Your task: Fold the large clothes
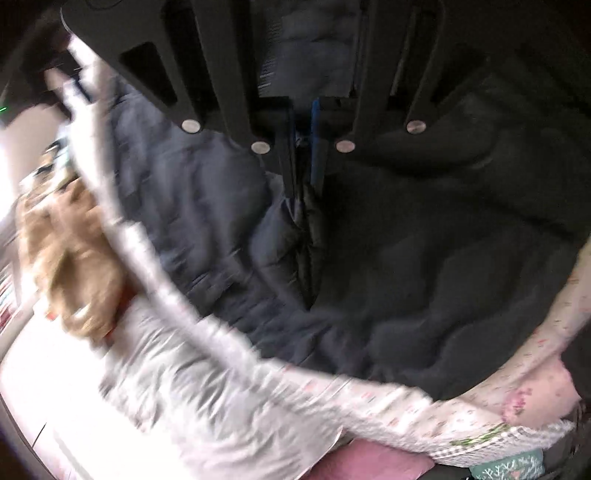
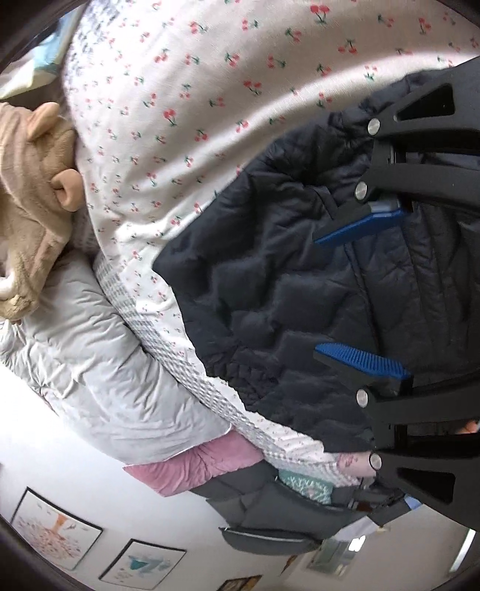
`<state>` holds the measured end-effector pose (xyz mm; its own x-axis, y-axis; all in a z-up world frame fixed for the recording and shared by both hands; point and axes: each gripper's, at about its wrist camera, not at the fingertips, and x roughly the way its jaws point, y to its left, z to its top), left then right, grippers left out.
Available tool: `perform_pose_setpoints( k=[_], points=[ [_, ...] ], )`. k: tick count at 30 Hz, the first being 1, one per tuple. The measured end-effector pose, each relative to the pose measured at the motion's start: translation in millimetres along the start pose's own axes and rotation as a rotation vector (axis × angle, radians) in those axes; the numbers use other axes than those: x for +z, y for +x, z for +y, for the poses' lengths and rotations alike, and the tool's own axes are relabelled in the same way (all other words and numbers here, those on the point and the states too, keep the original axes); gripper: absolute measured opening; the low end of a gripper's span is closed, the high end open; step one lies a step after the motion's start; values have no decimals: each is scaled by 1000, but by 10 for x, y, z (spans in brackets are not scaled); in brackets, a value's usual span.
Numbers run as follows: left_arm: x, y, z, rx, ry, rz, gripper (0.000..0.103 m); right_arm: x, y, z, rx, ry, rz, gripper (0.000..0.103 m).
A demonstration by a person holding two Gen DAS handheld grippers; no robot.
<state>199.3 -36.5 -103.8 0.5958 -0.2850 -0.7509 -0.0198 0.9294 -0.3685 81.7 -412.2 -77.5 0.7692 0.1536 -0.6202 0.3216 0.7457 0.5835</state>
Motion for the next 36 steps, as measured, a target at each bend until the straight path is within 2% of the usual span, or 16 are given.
perform_pose_setpoints(
  k=[3,5,6,8,10,12,13,15,18,20,23,25,28,30,33,36],
  points=[
    [2,-5,-20,50,35,30,34,-14,-41,61,-25,-37,-4,65],
    [31,-139,-87,32,79,27,83,-13,-119,156,-35,-79,-19,68],
    [35,-238,-126,21,108,13,87,-17,-191,209,-39,-108,-33,70],
    [21,-451,-204,15,174,-16,88,-41,-372,325,-49,-179,-73,74],
    [-18,-623,-246,12,224,8,88,-97,-557,447,-79,-266,-112,77],
    [-80,-754,-212,-1,231,58,98,-180,-716,562,-102,-352,-134,80],
    [-104,-799,-189,-16,235,75,102,-238,-801,616,-105,-402,-135,81],
    [-178,-961,-132,-44,268,88,102,-352,-931,675,-98,-486,-127,86],
    [-257,-1188,-43,2,335,73,102,-511,-1050,658,-108,-539,-106,88],
    [-312,-1357,55,20,365,63,102,-580,-1078,577,-112,-529,-63,88],
    [-420,-1571,267,26,394,91,102,-665,-1128,435,-103,-527,31,88],
    [-513,-1693,434,26,412,112,102,-743,-1201,329,-161,-555,77,89],
    [-645,-1805,706,18,410,150,102,-855,-1279,117,-252,-575,140,98],
    [-734,-1842,916,2,387,193,102,-940,-1333,-39,-279,-573,191,101],
    [-860,-1898,1197,-16,342,236,102,-1053,-1430,-290,-266,-526,266,101],
    [-947,-1965,1417,-28,303,244,102,-1129,-1536,-504,-227,-461,320,101]
  ],
)
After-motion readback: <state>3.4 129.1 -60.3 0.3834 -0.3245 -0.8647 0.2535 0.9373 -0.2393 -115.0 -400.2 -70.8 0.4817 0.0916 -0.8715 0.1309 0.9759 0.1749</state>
